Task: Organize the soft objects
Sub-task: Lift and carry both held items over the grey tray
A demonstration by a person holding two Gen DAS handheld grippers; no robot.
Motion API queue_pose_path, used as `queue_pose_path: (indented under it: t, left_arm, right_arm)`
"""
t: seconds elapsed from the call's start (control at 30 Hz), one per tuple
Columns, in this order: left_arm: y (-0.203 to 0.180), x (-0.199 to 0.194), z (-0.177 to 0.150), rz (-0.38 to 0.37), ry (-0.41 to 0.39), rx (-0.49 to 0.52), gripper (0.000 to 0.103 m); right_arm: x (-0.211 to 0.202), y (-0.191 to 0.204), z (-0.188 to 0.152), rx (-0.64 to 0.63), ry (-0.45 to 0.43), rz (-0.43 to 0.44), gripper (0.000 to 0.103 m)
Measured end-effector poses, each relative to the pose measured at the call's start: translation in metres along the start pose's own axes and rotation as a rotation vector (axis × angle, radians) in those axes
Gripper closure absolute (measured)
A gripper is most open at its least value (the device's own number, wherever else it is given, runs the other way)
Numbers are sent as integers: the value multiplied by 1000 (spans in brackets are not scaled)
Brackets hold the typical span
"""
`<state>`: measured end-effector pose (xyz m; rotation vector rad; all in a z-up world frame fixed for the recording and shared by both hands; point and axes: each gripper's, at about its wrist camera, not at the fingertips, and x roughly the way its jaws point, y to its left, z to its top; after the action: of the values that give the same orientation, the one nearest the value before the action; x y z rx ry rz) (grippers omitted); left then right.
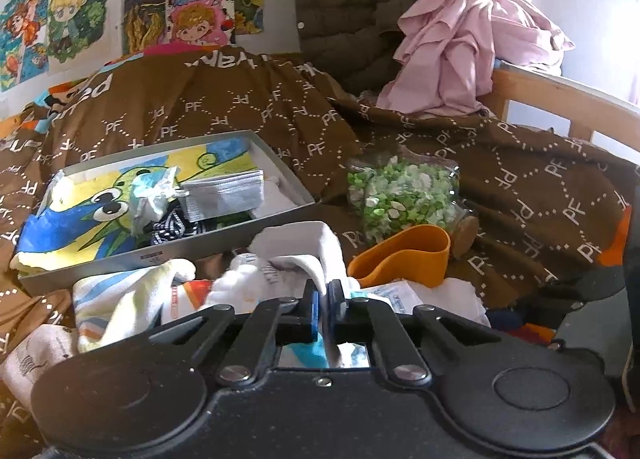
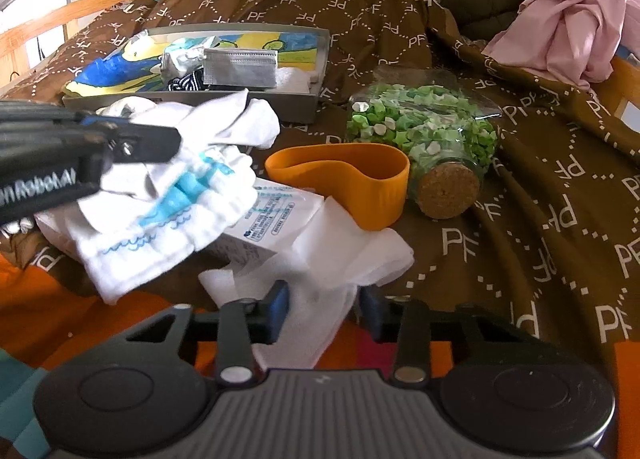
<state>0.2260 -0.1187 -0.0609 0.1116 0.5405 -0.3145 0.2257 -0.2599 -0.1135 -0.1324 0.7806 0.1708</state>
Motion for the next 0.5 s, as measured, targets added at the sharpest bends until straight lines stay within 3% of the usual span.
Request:
queue_pose_path:
  t: [0.07, 0.17, 0.5]
  left_arm:
    - [2, -3, 2, 12, 4, -10, 100]
    - [3, -9, 4, 28, 6, -13, 101]
    - [-1, -44, 27, 55, -63, -4, 101]
  right_arm:
    - [0, 0, 0, -3, 3, -13, 79]
    - [-1, -3, -1, 1, -1, -29, 90]
    - [-32, -11, 1, 55, -149, -32, 100]
